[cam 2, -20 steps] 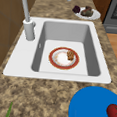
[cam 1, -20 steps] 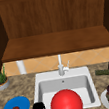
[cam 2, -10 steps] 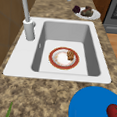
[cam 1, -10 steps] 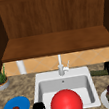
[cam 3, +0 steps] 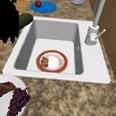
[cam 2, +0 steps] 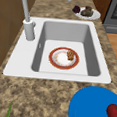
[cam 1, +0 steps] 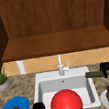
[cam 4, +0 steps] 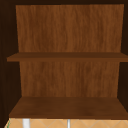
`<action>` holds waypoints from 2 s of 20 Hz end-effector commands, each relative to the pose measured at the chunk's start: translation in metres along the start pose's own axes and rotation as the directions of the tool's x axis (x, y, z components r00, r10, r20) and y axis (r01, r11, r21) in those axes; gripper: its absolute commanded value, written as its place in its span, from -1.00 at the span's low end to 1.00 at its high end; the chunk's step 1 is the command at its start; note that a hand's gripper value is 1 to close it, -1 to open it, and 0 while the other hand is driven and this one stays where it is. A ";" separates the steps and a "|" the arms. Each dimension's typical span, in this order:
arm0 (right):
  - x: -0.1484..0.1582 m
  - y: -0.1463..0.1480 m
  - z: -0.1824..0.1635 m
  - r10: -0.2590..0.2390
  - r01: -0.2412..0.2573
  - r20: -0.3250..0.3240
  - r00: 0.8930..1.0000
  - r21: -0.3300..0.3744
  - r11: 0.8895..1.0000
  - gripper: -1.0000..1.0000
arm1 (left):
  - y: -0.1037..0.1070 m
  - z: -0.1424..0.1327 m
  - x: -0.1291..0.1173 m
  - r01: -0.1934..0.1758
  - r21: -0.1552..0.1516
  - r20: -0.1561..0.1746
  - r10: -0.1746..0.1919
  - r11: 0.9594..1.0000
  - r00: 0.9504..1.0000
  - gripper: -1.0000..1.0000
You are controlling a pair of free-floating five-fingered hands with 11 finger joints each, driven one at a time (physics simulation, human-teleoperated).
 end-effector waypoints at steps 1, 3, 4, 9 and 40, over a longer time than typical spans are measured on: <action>0.019 -0.008 0.025 0.004 -0.005 0.009 1.000 0.003 1.000 1.00 | 0.000 0.000 0.000 0.000 0.000 0.000 0.000 1.000 1.000 0.00; 0.029 -0.013 0.038 0.006 -0.007 0.011 1.000 0.001 1.000 1.00 | 0.000 0.000 0.000 0.000 0.000 0.000 0.000 1.000 1.000 0.00; 0.034 -0.015 0.045 0.006 -0.006 0.008 1.000 0.002 1.000 1.00 | 0.000 0.000 0.000 0.000 0.000 0.000 0.000 1.000 1.000 0.00; 0.055 -0.039 0.085 0.003 -0.003 0.000 1.000 0.004 1.000 1.00 | 0.000 0.000 0.000 0.000 0.000 0.000 0.000 1.000 1.000 0.00; 0.146 -0.192 0.333 -0.005 0.005 0.005 1.000 0.009 1.000 1.00 | 0.000 0.000 0.000 0.000 0.000 0.000 0.000 1.000 1.000 0.00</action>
